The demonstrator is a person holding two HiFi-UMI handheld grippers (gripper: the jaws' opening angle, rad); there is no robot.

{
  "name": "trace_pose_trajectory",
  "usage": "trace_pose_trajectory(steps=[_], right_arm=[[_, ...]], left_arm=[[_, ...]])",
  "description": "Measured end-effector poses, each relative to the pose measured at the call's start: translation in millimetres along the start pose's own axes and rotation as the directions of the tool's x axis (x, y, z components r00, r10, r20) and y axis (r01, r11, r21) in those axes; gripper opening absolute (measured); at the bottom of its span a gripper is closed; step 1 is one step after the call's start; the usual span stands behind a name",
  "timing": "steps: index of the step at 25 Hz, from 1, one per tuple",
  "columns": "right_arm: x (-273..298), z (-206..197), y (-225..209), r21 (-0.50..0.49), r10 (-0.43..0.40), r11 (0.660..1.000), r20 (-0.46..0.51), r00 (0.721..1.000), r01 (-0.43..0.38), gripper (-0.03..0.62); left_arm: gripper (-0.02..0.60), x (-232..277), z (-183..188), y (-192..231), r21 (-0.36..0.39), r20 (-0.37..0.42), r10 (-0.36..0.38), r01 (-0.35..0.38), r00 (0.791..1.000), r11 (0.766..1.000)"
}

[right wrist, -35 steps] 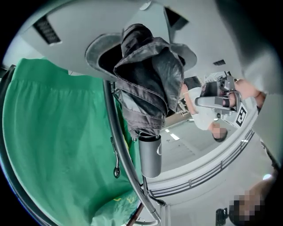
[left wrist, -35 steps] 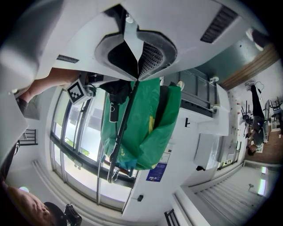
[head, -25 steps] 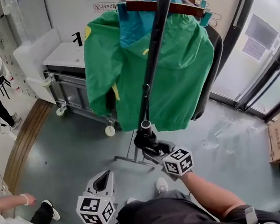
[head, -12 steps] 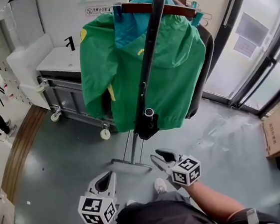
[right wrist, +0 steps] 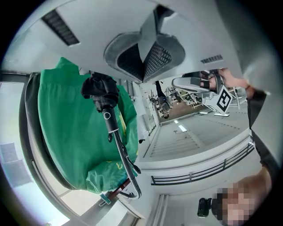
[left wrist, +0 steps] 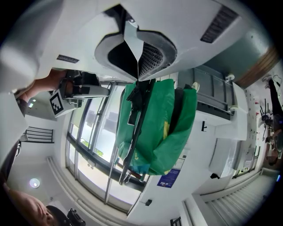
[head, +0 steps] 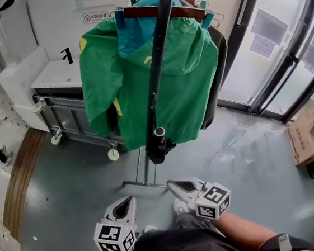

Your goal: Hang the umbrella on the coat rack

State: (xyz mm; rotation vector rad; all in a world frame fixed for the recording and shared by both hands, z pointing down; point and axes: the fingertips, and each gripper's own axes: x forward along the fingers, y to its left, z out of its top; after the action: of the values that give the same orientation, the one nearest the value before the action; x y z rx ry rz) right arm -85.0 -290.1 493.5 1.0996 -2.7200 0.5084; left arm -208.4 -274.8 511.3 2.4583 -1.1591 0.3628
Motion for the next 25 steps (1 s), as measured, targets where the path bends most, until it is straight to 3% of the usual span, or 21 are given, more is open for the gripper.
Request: trace_pose_trajectory(steps=[6, 10, 16, 20, 25], right_arm=[[-16.5, 10.7, 10.3, -0.019, -0.005, 1.000, 0.026, 1.000, 0.006, 0.009], [-23.7, 17.6, 6.7, -0.019, 0.022, 1.000, 0.037, 0.999, -0.021, 0.009], [-41.2, 39.2, -5.1, -0.027, 0.075, 0.997, 0.051, 0.996, -0.073, 0.009], [-61.6, 49.6, -16.0, -0.061, 0.091, 0.994, 0.066, 0.994, -0.087, 0.009], [-88.4, 31.0, -26.1, -0.082, 0.121, 0.990, 0.037, 0.992, -0.117, 0.009]], left_arm=[[0.015, 6.9, 9.6, -11.8, 0.035, 0.010, -0.035, 0.035, 0.999, 0.999], [0.015, 7.5, 24.0, -17.7, 0.045, 0.054, -0.025, 0.023, 0.998, 0.999], [0.015, 21.9, 22.6, -33.9, 0.017, 0.039, 0.012, -0.013, 0.999, 1.000], [0.015, 35.9, 32.8, -60.1, 0.005, 0.074, 0.025, -0.025, 0.997, 1.000], [0.015, 46.7, 38.1, -99.5, 0.018, 0.102, 0.042, -0.044, 0.994, 0.999]])
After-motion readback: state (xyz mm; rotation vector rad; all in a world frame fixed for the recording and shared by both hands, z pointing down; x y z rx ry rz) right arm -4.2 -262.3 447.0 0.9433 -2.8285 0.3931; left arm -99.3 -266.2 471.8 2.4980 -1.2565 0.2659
